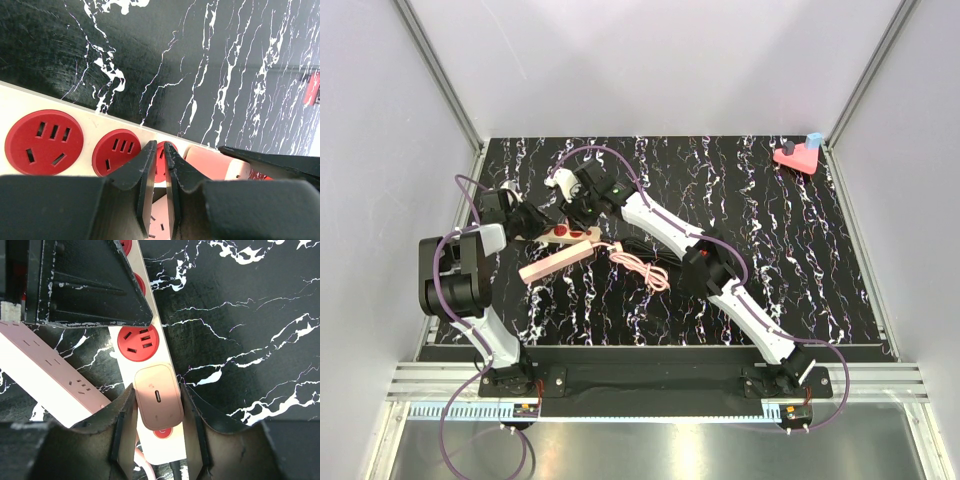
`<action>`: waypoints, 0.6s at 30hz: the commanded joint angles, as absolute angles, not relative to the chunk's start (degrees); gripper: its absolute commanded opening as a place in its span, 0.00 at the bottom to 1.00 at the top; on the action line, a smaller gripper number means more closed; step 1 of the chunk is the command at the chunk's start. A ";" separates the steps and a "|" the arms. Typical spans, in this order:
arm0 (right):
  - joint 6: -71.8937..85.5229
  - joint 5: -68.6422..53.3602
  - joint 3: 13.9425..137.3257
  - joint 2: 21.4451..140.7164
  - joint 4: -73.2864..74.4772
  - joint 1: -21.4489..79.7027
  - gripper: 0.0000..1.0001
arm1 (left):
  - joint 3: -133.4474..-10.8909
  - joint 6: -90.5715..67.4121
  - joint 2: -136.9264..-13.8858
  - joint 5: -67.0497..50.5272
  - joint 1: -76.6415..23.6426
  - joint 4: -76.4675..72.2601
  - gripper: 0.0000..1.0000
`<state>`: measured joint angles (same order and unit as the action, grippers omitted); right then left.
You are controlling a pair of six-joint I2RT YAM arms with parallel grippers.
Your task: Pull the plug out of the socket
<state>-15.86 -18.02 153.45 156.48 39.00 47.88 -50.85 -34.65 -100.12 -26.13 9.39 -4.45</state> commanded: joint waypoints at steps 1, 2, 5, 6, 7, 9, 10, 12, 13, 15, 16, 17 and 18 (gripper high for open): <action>-15.38 -17.23 157.15 157.06 34.37 49.13 0.07 | -48.78 -31.46 -101.25 -18.90 8.97 1.85 0.20; -15.12 -16.88 157.41 156.71 33.84 49.13 0.02 | -48.78 -31.46 -101.25 -18.81 8.88 1.85 0.20; -14.68 -15.30 157.32 155.48 32.70 49.22 0.00 | -48.87 -31.38 -101.07 -18.63 8.79 2.02 0.19; -14.59 -14.42 157.32 155.22 32.43 49.22 0.00 | -48.95 -31.29 -101.16 -18.46 8.79 1.93 0.19; -14.50 -13.89 157.32 154.87 32.17 49.48 0.00 | -48.87 -31.29 -101.08 -18.46 8.70 2.02 0.19; -14.24 -12.92 157.24 153.81 31.29 49.66 0.00 | -48.96 -31.29 -101.07 -18.46 8.70 2.02 0.18; -14.06 -11.88 157.06 153.55 30.85 49.83 0.00 | -48.96 -31.20 -101.07 -18.54 8.70 2.02 0.18; -14.59 -10.12 156.89 152.49 29.80 50.45 0.00 | -48.96 -31.20 -101.16 -18.46 8.70 2.11 0.17; -15.02 -8.80 156.88 151.79 29.71 50.71 0.00 | -48.96 -31.20 -101.25 -18.46 8.70 2.20 0.17; -16.17 -7.13 156.62 151.09 29.18 51.41 0.00 | -49.04 -31.20 -101.25 -18.37 8.70 2.28 0.16; -16.26 -6.68 156.27 150.39 28.83 51.59 0.00 | -49.04 -31.20 -101.16 -18.37 8.70 2.29 0.16; -16.09 -6.33 155.92 149.95 28.13 51.77 0.00 | -49.13 -31.11 -101.25 -18.37 8.70 2.29 0.16; -15.91 -5.89 155.40 149.42 27.60 51.77 0.00 | -49.13 -31.20 -101.34 -18.46 8.70 2.29 0.16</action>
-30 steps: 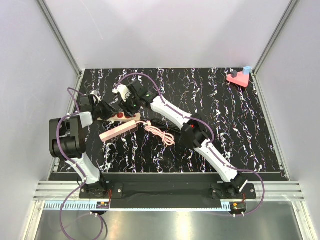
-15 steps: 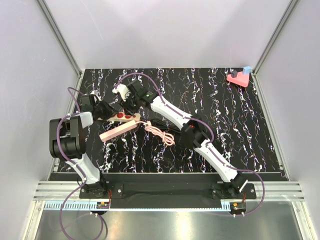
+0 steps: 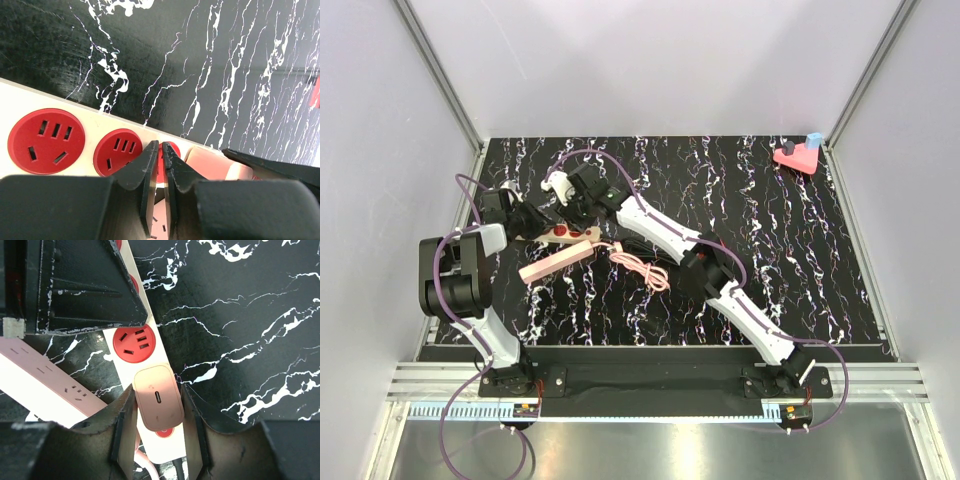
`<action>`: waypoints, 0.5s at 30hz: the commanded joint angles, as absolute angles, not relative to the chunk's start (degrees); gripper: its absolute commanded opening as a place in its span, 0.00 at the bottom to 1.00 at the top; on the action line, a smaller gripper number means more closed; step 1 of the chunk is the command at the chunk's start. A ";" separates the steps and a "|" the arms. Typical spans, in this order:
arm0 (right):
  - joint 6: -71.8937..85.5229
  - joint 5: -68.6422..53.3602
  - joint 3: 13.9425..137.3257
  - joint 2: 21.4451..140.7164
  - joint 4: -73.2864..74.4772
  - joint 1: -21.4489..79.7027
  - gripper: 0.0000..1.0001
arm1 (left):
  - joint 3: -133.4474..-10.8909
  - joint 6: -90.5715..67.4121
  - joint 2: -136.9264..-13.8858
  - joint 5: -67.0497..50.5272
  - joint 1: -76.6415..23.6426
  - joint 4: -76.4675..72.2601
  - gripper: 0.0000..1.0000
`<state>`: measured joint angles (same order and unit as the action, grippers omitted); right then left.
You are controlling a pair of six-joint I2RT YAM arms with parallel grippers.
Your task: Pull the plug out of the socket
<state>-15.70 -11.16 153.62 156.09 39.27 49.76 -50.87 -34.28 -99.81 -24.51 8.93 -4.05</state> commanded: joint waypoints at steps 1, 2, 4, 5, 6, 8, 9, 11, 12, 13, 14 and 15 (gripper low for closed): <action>-15.82 -5.71 153.82 148.11 27.16 51.85 0.00 | -49.30 -31.20 -101.42 -18.46 8.79 2.37 0.16; -15.73 -5.45 152.50 147.23 25.77 51.86 0.00 | -49.39 -31.11 -101.51 -18.37 8.70 2.63 0.16; -16.08 -5.19 145.08 143.03 22.69 52.12 0.00 | -49.48 -31.11 -101.51 -18.37 8.70 2.73 0.15; -16.26 -5.19 141.37 141.35 17.37 52.21 0.00 | -49.57 -31.11 -101.51 -18.37 8.70 2.72 0.15; -16.35 -4.84 137.67 139.41 14.01 52.38 0.00 | -49.57 -31.11 -101.51 -18.28 8.79 2.72 0.15; -16.44 -4.13 130.44 135.80 7.75 52.38 0.00 | -49.57 -31.11 -101.60 -18.28 8.70 2.81 0.15; -16.35 -3.35 129.99 135.36 7.21 52.38 0.00 | -49.57 -31.03 -101.60 -18.28 8.70 2.81 0.15; -16.26 -2.81 129.81 134.83 6.59 52.47 0.00 | -49.66 -31.11 -101.60 -18.19 8.70 2.81 0.15; -16.35 -2.46 129.64 134.65 6.16 52.47 0.00 | -49.66 -31.03 -101.51 -18.19 8.70 2.81 0.15; -16.43 -2.29 128.94 134.04 5.11 52.47 0.00 | -49.66 -31.03 -101.60 -18.19 8.79 2.90 0.15; -16.44 -2.20 128.41 133.69 4.31 52.47 0.00 | -49.66 -30.94 -101.60 -18.19 8.79 2.90 0.14; -16.52 -2.02 127.89 133.25 3.44 52.47 0.00 | -49.57 -31.02 -101.60 -18.19 8.70 2.81 0.14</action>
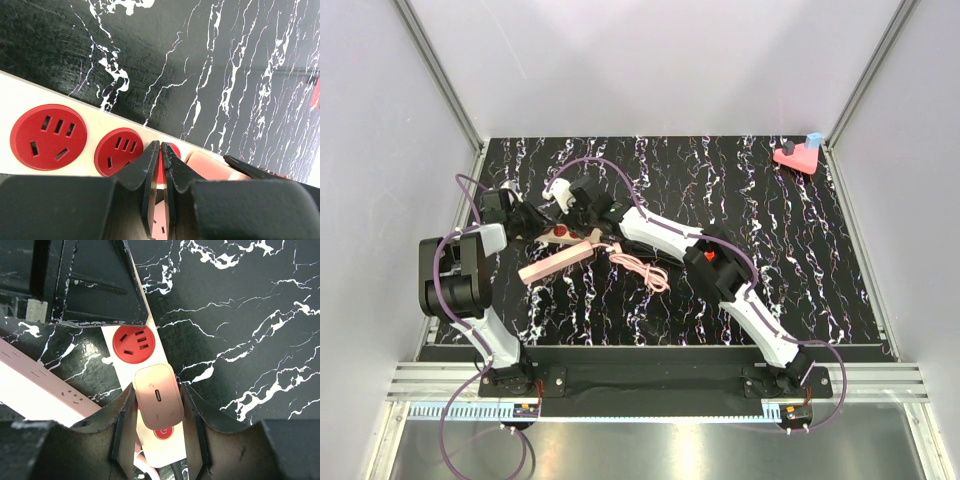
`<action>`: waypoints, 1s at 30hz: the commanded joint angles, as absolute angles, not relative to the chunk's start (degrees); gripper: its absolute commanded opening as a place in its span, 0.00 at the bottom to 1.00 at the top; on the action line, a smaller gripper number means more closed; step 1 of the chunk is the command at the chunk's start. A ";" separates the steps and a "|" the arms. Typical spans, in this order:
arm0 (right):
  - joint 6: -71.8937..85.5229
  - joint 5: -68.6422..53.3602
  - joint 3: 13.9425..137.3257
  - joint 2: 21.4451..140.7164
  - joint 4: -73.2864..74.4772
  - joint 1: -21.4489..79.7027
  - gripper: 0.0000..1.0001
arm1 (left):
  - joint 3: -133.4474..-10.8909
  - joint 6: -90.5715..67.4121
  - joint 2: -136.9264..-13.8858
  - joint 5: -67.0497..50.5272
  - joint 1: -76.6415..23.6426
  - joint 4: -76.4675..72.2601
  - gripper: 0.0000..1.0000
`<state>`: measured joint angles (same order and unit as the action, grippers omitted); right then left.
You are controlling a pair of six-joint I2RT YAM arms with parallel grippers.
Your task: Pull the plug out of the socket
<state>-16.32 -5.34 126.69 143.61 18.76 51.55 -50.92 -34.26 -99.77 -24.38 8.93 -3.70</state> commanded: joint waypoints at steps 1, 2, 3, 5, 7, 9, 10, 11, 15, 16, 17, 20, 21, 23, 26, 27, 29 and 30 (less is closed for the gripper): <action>-16.61 -1.93 127.10 132.72 2.73 52.56 0.00 | -49.66 -31.03 -101.51 -18.28 8.79 2.81 0.14; -16.61 -1.85 127.09 132.54 2.12 52.47 0.00 | -49.66 -31.03 -101.60 -18.28 8.70 2.90 0.14; -16.61 -1.67 127.35 132.54 2.02 52.47 0.00 | -49.57 -30.94 -101.60 -18.28 8.70 2.90 0.14; -16.52 -1.49 128.32 132.80 2.02 52.47 0.00 | -49.66 -30.94 -101.60 -18.19 8.70 2.90 0.14; -16.17 -1.41 129.80 133.24 2.11 52.47 0.00 | -49.66 -30.94 -101.60 -18.28 8.79 2.99 0.14; -15.82 -1.32 130.95 133.42 2.20 52.47 0.00 | -49.57 -30.94 -101.60 -18.28 8.79 2.90 0.13; -15.56 -1.41 132.61 133.85 2.63 52.47 0.00 | -49.57 -30.85 -101.51 -18.28 8.70 2.99 0.13; -15.47 -1.49 133.67 134.12 2.98 52.56 0.00 | -49.66 -30.94 -101.60 -18.19 8.70 2.99 0.13; -15.64 -2.37 140.70 135.96 6.15 52.56 0.00 | -49.75 -30.94 -101.60 -18.28 8.70 2.99 0.13; -16.08 -2.37 142.37 136.23 6.94 52.47 0.00 | -49.75 -30.85 -101.60 -18.28 8.70 2.99 0.13; -16.26 -2.55 143.08 136.14 7.38 52.47 0.00 | -49.75 -30.85 -101.60 -18.28 8.70 2.99 0.13; -16.96 -2.90 143.53 135.62 8.44 52.47 0.00 | -49.75 -30.85 -101.69 -18.11 8.70 2.99 0.13; -17.05 -3.07 142.57 135.01 8.52 52.56 0.00 | -49.75 -30.85 -101.69 -18.19 8.70 3.16 0.13; -17.05 -2.64 141.25 134.39 8.44 52.47 0.00 | -49.75 -31.02 -101.69 -18.11 8.70 3.08 0.13; -16.61 -2.46 138.52 133.59 7.82 52.47 0.00 | -49.83 -30.94 -101.78 -18.19 8.70 3.08 0.13; -16.52 -2.46 137.04 133.42 7.65 52.56 0.00 | -50.01 -31.02 -101.86 -18.19 8.70 3.25 0.13; -16.26 -2.46 135.36 133.24 6.95 52.47 0.00 | -50.27 -30.76 -102.04 -18.46 8.70 3.51 0.14; -16.43 -2.37 133.70 133.16 6.51 52.47 0.00 | -50.36 -30.67 -102.04 -18.54 8.70 3.60 0.18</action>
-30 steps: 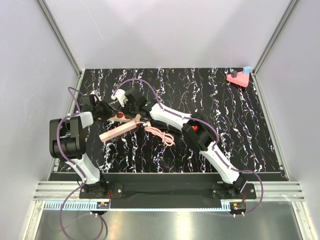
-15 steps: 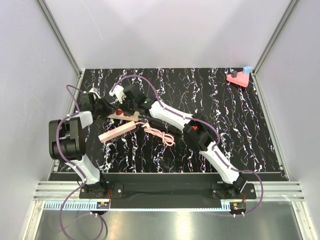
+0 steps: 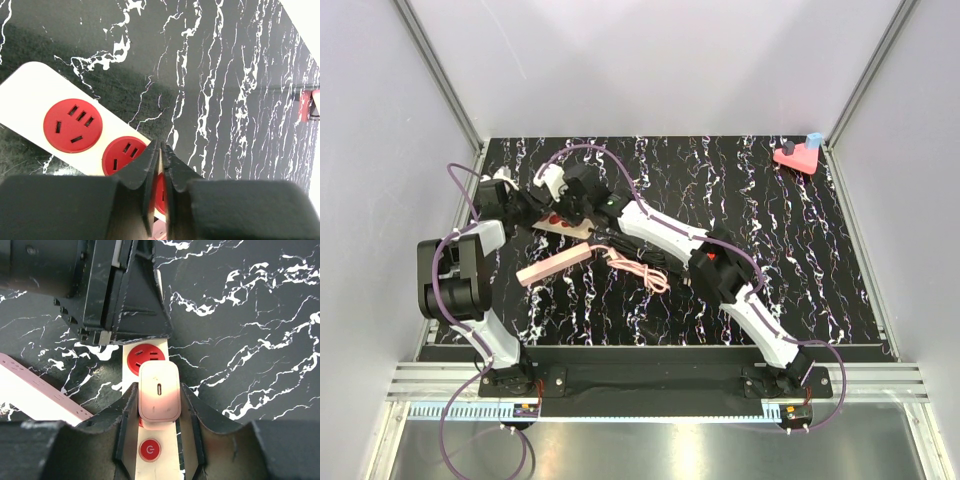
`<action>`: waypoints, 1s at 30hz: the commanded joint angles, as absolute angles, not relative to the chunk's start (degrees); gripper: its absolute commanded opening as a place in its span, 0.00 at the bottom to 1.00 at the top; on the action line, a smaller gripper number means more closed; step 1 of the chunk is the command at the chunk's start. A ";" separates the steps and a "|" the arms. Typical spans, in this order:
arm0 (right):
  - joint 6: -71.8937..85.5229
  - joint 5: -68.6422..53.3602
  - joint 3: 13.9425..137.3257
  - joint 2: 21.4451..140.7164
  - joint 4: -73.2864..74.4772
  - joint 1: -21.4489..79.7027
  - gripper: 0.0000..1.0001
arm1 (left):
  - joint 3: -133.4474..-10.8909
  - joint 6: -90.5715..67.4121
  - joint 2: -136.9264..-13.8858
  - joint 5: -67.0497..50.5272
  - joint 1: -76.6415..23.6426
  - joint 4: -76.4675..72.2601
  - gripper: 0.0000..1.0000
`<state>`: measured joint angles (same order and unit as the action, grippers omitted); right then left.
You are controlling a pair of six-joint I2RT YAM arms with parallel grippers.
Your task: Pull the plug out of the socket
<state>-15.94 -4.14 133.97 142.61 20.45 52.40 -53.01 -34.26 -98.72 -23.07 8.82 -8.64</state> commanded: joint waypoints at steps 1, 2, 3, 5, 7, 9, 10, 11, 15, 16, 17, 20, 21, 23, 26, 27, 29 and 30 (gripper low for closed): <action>-16.52 -2.29 132.81 133.15 6.42 52.47 0.00 | -50.27 -30.67 -102.04 -18.54 8.79 3.52 0.22; -16.78 -1.94 131.93 133.07 6.15 52.47 0.00 | -50.19 -30.59 -102.04 -18.81 8.70 3.52 0.25; -17.14 -1.67 129.92 132.98 5.89 52.47 0.00 | -50.27 -30.50 -102.04 -19.16 8.70 3.34 0.29; -17.58 -1.41 127.72 132.80 4.75 52.56 0.00 | -50.10 -30.06 -101.95 -20.38 8.70 2.90 0.39; -17.32 -1.41 124.99 132.72 4.05 52.47 0.00 | -49.40 -29.97 -101.52 -21.00 8.70 1.41 0.40; -16.88 -1.76 122.27 132.37 3.34 52.47 0.00 | -49.22 -29.71 -100.99 -21.36 8.09 0.70 0.40; -16.61 -1.67 121.56 132.36 2.82 52.47 0.00 | -49.31 -29.10 -100.81 -21.27 7.74 0.70 0.40; -16.44 -1.23 120.94 132.36 2.64 52.47 0.00 | -49.22 -28.74 -100.38 -20.83 7.21 0.70 0.36; -16.26 -0.70 118.92 133.15 2.37 52.21 0.00 | -49.57 -26.55 -98.97 -18.73 4.14 1.58 0.27; -16.35 -0.70 118.57 133.15 2.37 52.12 0.00 | -49.83 -26.37 -98.88 -18.29 3.78 1.84 0.25; -16.43 -0.62 118.30 133.24 2.29 52.03 0.00 | -49.92 -26.19 -98.88 -18.19 3.61 2.28 0.23; -16.87 -1.66 117.60 133.16 2.29 51.16 0.00 | -49.83 -26.28 -98.79 -18.81 3.52 2.20 0.22; -17.31 -2.02 117.77 132.81 2.37 50.89 0.00 | -50.01 -26.19 -98.79 -18.90 3.52 2.20 0.22; -17.58 -4.90 118.73 132.54 2.98 50.02 0.00 | -50.01 -26.28 -98.79 -19.16 3.60 2.02 0.22; -18.98 -9.48 126.63 134.90 10.61 49.31 0.00 | -49.57 -26.45 -98.61 -19.95 3.43 0.97 0.22; -20.20 -10.19 130.48 136.39 13.94 49.13 0.00 | -49.48 -26.46 -98.53 -20.04 3.43 0.79 0.23; -21.26 -11.51 132.88 137.54 15.73 49.13 0.00 | -49.57 -26.46 -98.53 -21.17 3.43 0.36 0.25; -21.88 -11.69 133.85 138.24 16.08 49.13 0.00 | -49.57 -26.54 -98.61 -22.23 3.43 0.18 0.26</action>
<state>-18.46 -8.80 127.46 138.50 14.13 50.13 -50.96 -27.94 -98.30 -20.34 3.86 -4.80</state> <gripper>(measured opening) 0.392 0.249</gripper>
